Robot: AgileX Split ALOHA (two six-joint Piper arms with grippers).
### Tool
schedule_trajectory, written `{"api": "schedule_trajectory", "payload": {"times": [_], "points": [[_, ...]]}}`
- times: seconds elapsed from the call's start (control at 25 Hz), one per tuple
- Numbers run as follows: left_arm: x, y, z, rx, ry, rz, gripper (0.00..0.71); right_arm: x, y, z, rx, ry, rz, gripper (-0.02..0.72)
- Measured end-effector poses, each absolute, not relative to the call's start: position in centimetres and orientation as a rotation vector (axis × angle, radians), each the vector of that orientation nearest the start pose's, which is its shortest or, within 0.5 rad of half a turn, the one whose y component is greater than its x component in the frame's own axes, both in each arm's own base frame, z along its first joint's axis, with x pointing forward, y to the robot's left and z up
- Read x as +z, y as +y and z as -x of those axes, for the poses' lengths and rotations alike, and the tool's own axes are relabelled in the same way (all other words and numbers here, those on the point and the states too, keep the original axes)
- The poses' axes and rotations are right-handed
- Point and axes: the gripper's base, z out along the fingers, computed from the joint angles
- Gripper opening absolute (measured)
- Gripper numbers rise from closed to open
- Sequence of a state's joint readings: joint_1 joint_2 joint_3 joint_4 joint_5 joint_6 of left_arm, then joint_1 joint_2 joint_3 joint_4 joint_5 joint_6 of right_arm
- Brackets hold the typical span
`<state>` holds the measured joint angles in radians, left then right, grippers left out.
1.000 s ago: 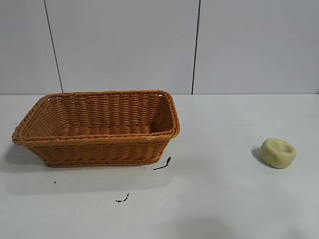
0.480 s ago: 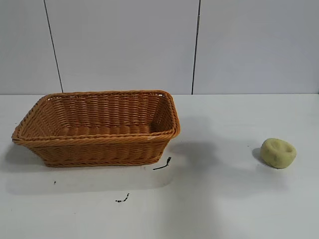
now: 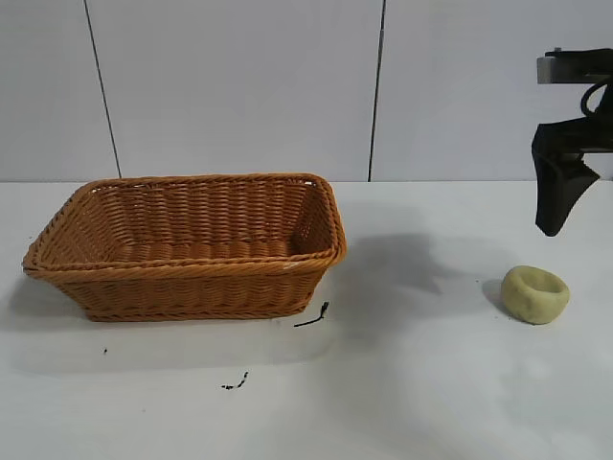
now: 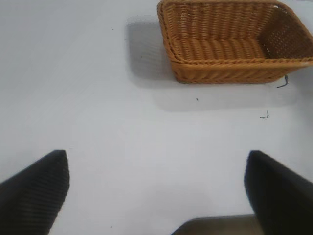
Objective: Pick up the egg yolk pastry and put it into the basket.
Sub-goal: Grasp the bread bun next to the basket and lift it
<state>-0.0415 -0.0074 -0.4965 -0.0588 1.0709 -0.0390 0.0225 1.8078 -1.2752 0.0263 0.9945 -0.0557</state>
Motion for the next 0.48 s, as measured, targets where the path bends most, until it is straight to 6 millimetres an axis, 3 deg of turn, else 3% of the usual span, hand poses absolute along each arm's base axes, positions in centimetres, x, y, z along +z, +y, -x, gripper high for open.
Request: {"api": "schedule_trajectory", "payload": {"times": [0.24,0.48], "points": [[27.6,-0.4,0.6,-0.121,2.051,-0.006,0.695,19.7,1.1,-35.8,0.039,3.007,0.093,0.689],[27.6,-0.4,0.6,-0.121,2.051,-0.006,0.695,17.2,1.3,-37.3,0.083,2.965,0.056,0.689]]}}
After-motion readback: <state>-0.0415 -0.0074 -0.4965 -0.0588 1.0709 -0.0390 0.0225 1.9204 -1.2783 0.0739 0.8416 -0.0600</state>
